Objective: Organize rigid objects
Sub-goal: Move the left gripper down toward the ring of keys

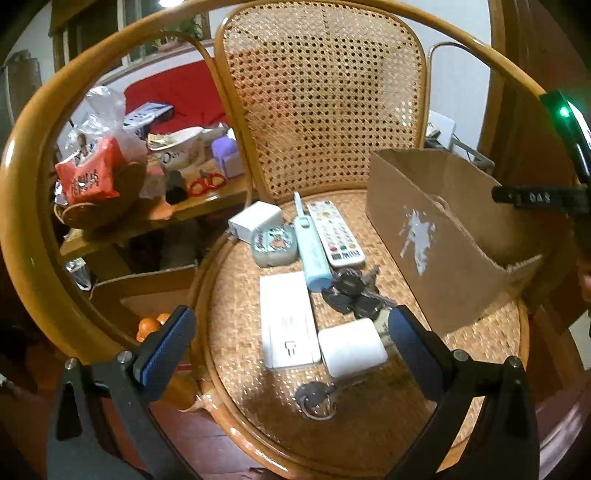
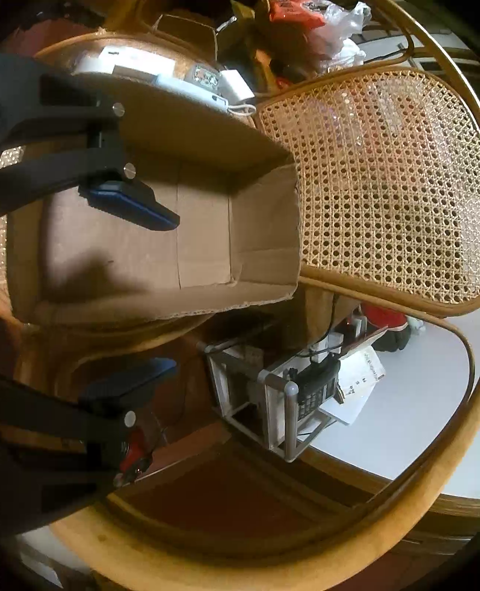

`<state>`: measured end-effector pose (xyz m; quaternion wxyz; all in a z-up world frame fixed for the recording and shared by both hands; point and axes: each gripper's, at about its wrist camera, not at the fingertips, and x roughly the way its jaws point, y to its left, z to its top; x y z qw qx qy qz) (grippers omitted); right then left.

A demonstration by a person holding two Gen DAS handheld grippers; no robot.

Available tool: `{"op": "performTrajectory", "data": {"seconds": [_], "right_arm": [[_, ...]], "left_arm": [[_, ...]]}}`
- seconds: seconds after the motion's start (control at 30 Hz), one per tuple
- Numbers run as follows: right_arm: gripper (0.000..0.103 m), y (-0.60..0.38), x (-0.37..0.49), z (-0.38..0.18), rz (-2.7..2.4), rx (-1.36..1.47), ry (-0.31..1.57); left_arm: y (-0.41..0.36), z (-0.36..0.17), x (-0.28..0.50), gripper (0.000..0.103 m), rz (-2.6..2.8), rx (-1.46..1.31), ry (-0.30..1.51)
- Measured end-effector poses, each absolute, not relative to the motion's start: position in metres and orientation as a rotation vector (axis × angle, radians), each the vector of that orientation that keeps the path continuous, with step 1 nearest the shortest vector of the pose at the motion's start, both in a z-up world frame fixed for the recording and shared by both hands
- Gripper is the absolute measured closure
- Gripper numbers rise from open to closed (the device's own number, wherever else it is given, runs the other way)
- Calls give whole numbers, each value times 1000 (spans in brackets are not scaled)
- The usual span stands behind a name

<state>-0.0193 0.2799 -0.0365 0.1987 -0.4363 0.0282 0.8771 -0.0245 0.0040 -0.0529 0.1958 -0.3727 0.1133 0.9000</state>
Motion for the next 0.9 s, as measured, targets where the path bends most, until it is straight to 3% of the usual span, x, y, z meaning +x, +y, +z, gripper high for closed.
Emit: {"op": "performTrajectory", "data": {"seconds": [0.57,0.63,0.77,0.9], "right_arm": [[27,300,-37,-65,2348,-1365,63],[41,301,-39,-69,2345,-1394,70],[54,304,-44,-81,2322,-1476,75],[73,301,-45,-89,2307,-1516,34]], "left_arm": [[-3,-85,-27,0,2332,-1255,314],[-1,-90,-26,0,2324,-1270,344],[6,-102,-26,0,2287,-1316,399],[6,-110,-26,0,2262,-1352,406]]}}
